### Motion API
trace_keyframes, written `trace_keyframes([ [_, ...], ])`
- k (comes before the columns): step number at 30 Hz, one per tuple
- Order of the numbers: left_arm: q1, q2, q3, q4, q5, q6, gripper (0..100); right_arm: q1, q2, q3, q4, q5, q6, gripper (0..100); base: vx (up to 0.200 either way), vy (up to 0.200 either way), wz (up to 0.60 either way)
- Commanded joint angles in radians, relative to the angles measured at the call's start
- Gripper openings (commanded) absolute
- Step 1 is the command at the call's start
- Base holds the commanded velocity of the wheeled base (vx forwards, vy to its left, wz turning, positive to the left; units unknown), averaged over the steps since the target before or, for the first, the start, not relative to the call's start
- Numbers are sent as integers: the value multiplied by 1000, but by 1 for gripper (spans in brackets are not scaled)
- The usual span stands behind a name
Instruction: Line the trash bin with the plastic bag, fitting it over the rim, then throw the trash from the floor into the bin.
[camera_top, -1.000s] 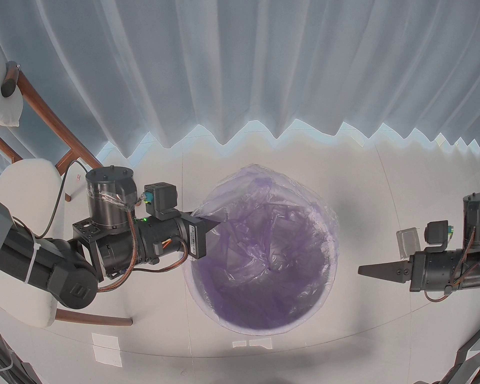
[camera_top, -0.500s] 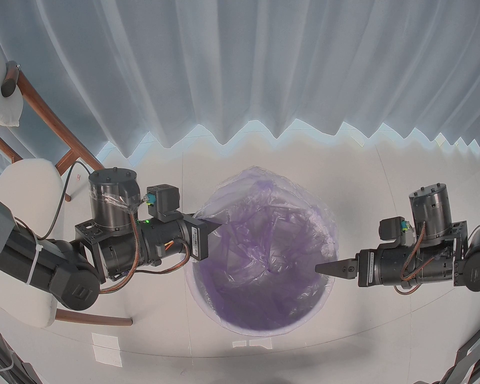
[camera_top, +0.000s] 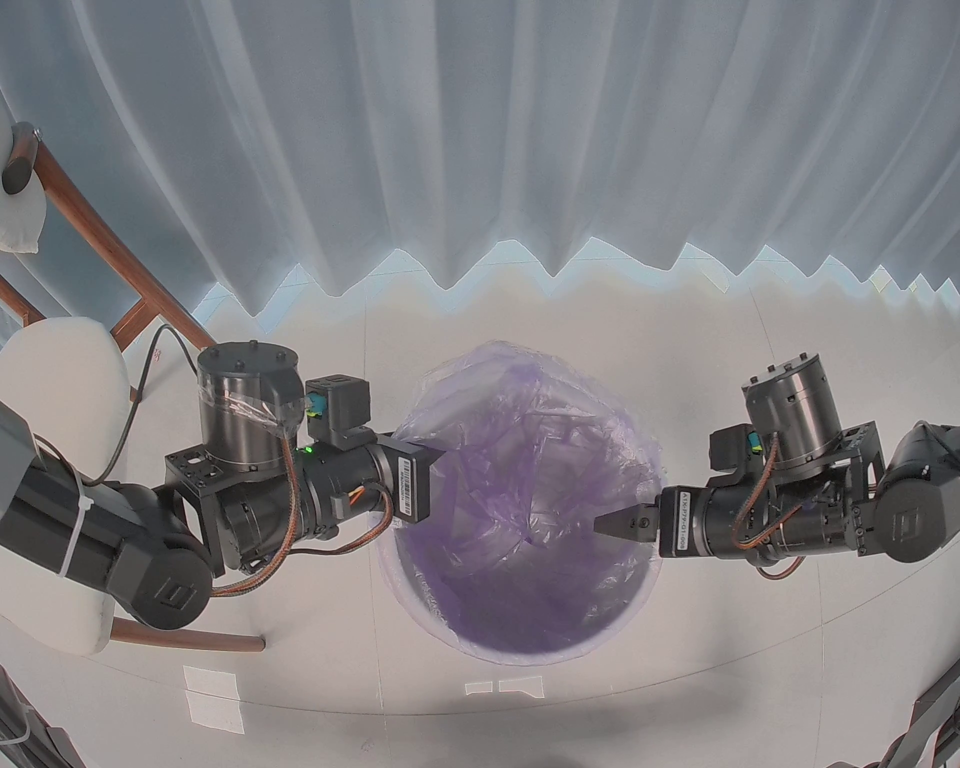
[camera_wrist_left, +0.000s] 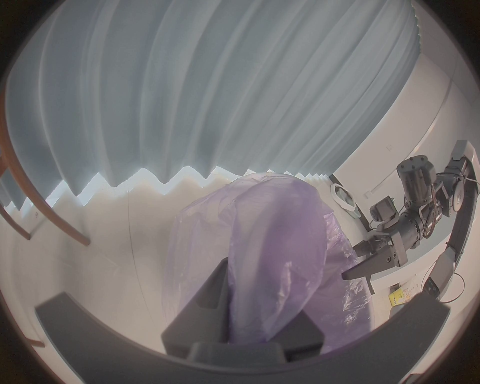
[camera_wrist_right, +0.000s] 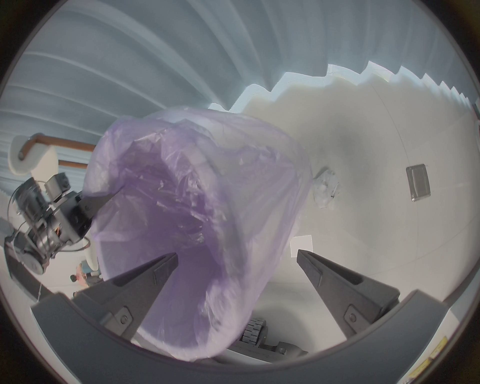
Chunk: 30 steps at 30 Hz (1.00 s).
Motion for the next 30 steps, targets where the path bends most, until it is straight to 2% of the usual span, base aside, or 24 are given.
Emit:
trace_keyframes([
  [1, -17, 5, -14, 15, 26, -16, 0, 24, 75, -38, 1, -28, 37, 100, 0, 0, 0],
  [4, -18, 5, -20, 16, 30, -33, 0, 26, 95, -42, -2, -57, 69, 100, 0, 0, 0],
  [10, -32, -1, -22, 16, 46, -72, 0, 26, 119, -44, -9, -61, 80, 100, 0, 0, 0],
  [11, -32, -1, -22, 16, 46, -72, 0, 26, 119, -44, -9, -61, 80, 0, 0, 0, 0],
  [27, -66, -3, -6, 15, 81, -67, 0, 26, 119, -53, -16, -63, 78, 0, 0, 0, 0],
  [28, -69, -1, 0, 11, 83, -67, 100, 26, 119, -54, -16, -63, 78, 0, 0, 0, 0],
  [30, -72, -4, -2, 7, 81, -72, 100, 24, 119, -53, -16, -65, 78, 0, 0, 0, 0],
])
